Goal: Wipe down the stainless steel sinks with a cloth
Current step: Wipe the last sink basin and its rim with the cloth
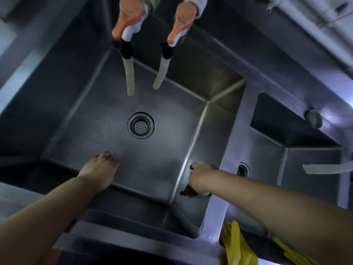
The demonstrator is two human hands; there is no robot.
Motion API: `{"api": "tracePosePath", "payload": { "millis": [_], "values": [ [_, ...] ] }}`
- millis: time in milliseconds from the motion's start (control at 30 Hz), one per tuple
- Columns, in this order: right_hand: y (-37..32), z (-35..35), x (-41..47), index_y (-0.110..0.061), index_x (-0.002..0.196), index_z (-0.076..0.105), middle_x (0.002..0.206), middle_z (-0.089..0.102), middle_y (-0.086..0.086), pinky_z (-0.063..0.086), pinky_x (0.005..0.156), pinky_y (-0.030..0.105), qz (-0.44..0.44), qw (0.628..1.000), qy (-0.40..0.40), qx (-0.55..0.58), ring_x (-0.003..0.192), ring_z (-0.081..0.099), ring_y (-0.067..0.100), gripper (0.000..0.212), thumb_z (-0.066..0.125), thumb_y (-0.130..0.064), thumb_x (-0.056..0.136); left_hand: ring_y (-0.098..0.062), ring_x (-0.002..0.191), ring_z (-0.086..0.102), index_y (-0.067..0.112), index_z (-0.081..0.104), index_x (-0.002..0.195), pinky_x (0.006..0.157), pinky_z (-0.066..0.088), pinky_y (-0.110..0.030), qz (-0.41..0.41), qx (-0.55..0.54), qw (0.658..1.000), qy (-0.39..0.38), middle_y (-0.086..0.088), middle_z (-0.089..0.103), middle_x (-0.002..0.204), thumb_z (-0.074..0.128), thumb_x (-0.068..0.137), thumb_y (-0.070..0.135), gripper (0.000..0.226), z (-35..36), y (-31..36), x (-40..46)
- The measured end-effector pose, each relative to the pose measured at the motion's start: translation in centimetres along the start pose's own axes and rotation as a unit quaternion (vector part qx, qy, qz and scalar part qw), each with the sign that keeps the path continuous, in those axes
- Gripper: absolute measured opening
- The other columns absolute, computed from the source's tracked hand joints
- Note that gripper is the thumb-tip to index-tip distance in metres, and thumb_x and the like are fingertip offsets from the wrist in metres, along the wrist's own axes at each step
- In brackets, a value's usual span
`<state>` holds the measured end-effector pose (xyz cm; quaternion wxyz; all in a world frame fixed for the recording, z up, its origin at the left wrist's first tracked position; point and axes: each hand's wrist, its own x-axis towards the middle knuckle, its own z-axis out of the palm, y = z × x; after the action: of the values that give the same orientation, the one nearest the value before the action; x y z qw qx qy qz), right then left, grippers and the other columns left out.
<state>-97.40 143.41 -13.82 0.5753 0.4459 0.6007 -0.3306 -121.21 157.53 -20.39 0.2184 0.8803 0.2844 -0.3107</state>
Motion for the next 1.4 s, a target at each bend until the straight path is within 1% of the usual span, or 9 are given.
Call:
{"api": "tracePosePath", "payload": {
  "millis": [233, 400, 600, 700, 833, 1000, 1200, 1300, 1400],
  "values": [
    [9.1, -2.7, 2.5, -0.019, 0.133, 0.053, 0.144, 0.044, 0.007, 0.021, 0.108, 0.04, 0.189, 0.976, 0.065, 0.09, 0.136, 0.024, 0.029, 0.058, 0.024, -0.056, 0.099, -0.019, 0.122, 0.043, 0.023, 0.057, 0.116, 0.098, 0.037, -0.029, 0.002, 0.004, 1.0, 0.005, -0.001, 0.05, 0.123, 0.045, 0.091, 0.026, 0.027, -0.6, 0.2, 0.1],
    [10.7, -4.1, 7.2, -0.027, 0.13, 0.052, 0.141, 0.043, 0.006, 0.027, 0.106, 0.041, 0.229, 0.923, 0.206, 0.231, 0.134, 0.023, 0.036, 0.037, 0.037, -0.036, 0.097, -0.018, 0.123, 0.041, 0.025, 0.055, 0.117, 0.097, 0.036, -0.031, 0.031, 0.013, 0.999, 0.004, 0.002, 0.052, 0.124, 0.039, 0.094, 0.033, 0.03, -1.4, -0.4, 1.2],
    [4.1, -4.3, 15.1, -0.029, 0.151, 0.004, 0.158, -0.001, 0.013, 0.026, 0.111, 0.049, 0.227, 0.834, 0.165, 0.474, 0.138, 0.012, 0.042, 0.062, 0.036, -0.039, 0.099, -0.026, 0.111, 0.049, 0.022, 0.05, 0.124, 0.09, 0.041, -0.038, -0.046, -0.009, 0.998, -0.038, -0.004, 0.05, 0.124, 0.046, 0.089, 0.023, 0.035, -3.5, -3.9, 5.4],
    [-1.0, -4.7, 17.1, -0.025, 0.151, 0.002, 0.154, 0.004, 0.018, 0.037, 0.099, 0.047, 0.27, 0.799, 0.257, 0.472, 0.125, 0.024, 0.037, 0.072, 0.047, -0.028, 0.094, -0.027, 0.12, 0.045, 0.021, 0.039, 0.134, 0.097, 0.04, -0.041, -0.101, 0.0, 0.993, -0.056, -0.005, 0.042, 0.134, 0.046, 0.089, 0.017, 0.046, -2.5, -5.2, 7.3],
    [-4.2, -5.7, 19.0, -0.027, 0.151, -0.001, 0.153, 0.003, 0.014, 0.036, 0.099, 0.043, 0.214, 0.797, 0.329, 0.459, 0.118, 0.026, 0.034, 0.085, 0.055, -0.019, 0.088, -0.034, 0.14, 0.016, 0.016, 0.007, 0.149, 0.108, 0.03, -0.052, -0.157, 0.057, 0.983, -0.071, -0.013, 0.009, 0.153, 0.044, 0.094, 0.017, 0.066, 0.0, -5.9, 8.6],
    [0.8, -7.8, 21.5, -0.02, 0.151, 0.011, 0.153, 0.013, 0.016, 0.03, 0.104, 0.043, 0.311, 0.702, 0.38, 0.515, 0.119, 0.029, 0.04, 0.063, 0.041, -0.03, 0.097, -0.046, 0.139, 0.015, 0.003, -0.007, 0.148, 0.108, 0.03, -0.049, -0.171, 0.087, 0.977, -0.089, -0.028, 0.0, 0.153, 0.063, 0.085, 0.037, 0.1, 2.2, -6.7, 9.2],
    [6.5, -12.7, 23.9, -0.023, 0.15, 0.019, 0.156, 0.015, 0.01, 0.027, 0.099, 0.044, 0.312, 0.716, 0.46, 0.424, 0.115, 0.034, 0.035, 0.063, 0.04, -0.039, 0.093, -0.056, 0.136, 0.012, -0.007, -0.011, 0.144, 0.11, 0.029, -0.049, -0.167, 0.076, 0.981, -0.063, -0.039, -0.003, 0.149, 0.062, 0.087, 0.032, 0.102, 4.3, -6.9, 10.1],
    [6.4, -16.3, 25.2, -0.02, 0.15, 0.018, 0.157, 0.015, 0.009, 0.01, 0.117, 0.047, 0.258, 0.726, 0.508, 0.386, 0.134, 0.018, 0.037, 0.063, 0.039, -0.039, 0.094, -0.056, 0.136, 0.011, -0.007, -0.012, 0.144, 0.111, 0.027, -0.05, -0.166, 0.062, 0.982, -0.059, -0.04, -0.003, 0.148, 0.068, 0.081, 0.036, 0.111, 4.8, -7.3, 10.0],
    [4.6, -20.3, 26.1, -0.02, 0.152, 0.009, 0.159, 0.005, 0.012, -0.002, 0.118, 0.046, 0.179, 0.767, 0.514, 0.341, 0.143, 0.001, 0.037, 0.064, 0.033, -0.04, 0.096, -0.054, 0.137, 0.009, -0.005, -0.015, 0.144, 0.112, 0.025, -0.049, -0.164, 0.054, 0.983, -0.061, -0.038, -0.005, 0.149, 0.068, 0.081, 0.038, 0.113, 4.7, -7.4, 10.0]
  ]
}}
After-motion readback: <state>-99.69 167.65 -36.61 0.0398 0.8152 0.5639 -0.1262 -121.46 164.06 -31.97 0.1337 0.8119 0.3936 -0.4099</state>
